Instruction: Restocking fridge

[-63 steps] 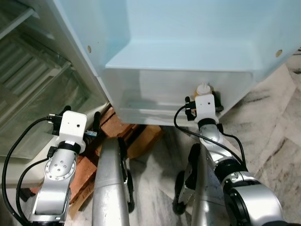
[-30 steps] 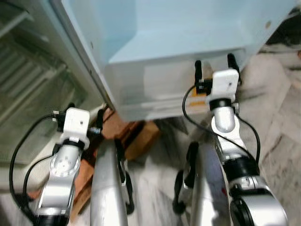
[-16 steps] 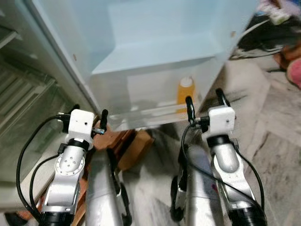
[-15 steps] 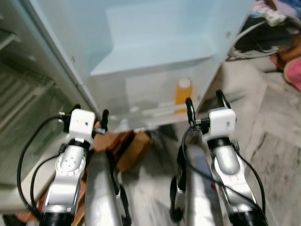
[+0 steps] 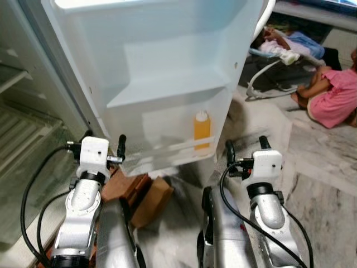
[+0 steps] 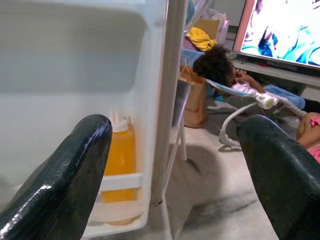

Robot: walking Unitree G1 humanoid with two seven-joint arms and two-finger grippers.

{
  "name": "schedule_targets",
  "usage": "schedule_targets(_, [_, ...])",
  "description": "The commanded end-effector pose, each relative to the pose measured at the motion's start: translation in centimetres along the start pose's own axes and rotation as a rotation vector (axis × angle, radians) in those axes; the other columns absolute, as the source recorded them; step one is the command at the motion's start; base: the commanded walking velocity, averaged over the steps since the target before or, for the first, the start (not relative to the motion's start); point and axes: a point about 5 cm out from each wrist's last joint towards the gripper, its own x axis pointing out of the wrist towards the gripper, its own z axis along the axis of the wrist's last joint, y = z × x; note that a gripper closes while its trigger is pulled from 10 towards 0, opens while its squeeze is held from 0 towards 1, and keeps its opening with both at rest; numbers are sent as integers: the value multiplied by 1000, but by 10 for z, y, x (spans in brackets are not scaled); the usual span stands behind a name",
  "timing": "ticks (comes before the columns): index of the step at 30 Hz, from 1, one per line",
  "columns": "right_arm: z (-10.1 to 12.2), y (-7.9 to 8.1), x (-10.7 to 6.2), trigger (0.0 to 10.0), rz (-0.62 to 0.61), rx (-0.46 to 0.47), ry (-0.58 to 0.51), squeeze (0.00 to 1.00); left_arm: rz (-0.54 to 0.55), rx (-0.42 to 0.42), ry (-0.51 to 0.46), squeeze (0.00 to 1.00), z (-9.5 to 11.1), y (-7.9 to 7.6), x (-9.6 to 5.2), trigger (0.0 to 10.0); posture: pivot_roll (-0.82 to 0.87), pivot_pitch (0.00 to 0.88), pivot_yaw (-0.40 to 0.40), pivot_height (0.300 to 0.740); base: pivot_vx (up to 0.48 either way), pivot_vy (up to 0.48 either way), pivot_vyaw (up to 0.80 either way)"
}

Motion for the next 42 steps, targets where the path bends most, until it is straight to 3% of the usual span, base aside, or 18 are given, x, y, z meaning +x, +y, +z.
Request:
schedule_targets(1, [-3, -1, -1, 10000, 5, 0, 10, 0, 17, 1, 4, 0, -4, 1, -1, 10000, 10, 0, -11, 549, 0, 0, 0])
schedule_targets(5, [-10, -5, 2, 10000, -1, 26, 50, 0, -18, 5, -7, 0, -5, -6, 0, 10000, 9, 0, -23, 573, 0, 0, 0])
schedule_targets(16, [3, -7, 35, 10000, 41, 13, -18, 0, -19, 21, -82, 0, 8, -18, 21, 10000, 10, 0, -21, 636, 0, 0, 0])
schedule_targets(27, [-4, -14, 25, 10000, 30, 11, 11, 0, 58, 45, -46, 0, -2, 1, 4, 10000, 8, 0, -18, 689, 0, 0, 0])
schedule_targets(35, [-10, -14, 18, 10000, 10, 34, 43, 0, 25, 41, -32, 0, -6, -10, 3, 10000, -8, 0, -22, 736, 0, 0, 0])
schedule_targets(37, [-9, -11, 17, 10000, 44, -3, 33, 0, 3, 50, -25, 0, -9, -15, 4, 10000, -13, 0, -18, 740, 0, 0, 0])
schedule_targets(39, [-3, -3, 18, 10000, 121, -97, -17, 0, -1, 60, -24, 0, -9, -17, 7, 10000, -27, 0, -13, 740, 0, 0, 0])
schedule_targets(42, [-3, -2, 21, 10000, 122, -79, -13, 0, 3, 61, -29, 0, -8, -17, 11, 10000, -32, 0, -17, 740, 0, 0, 0])
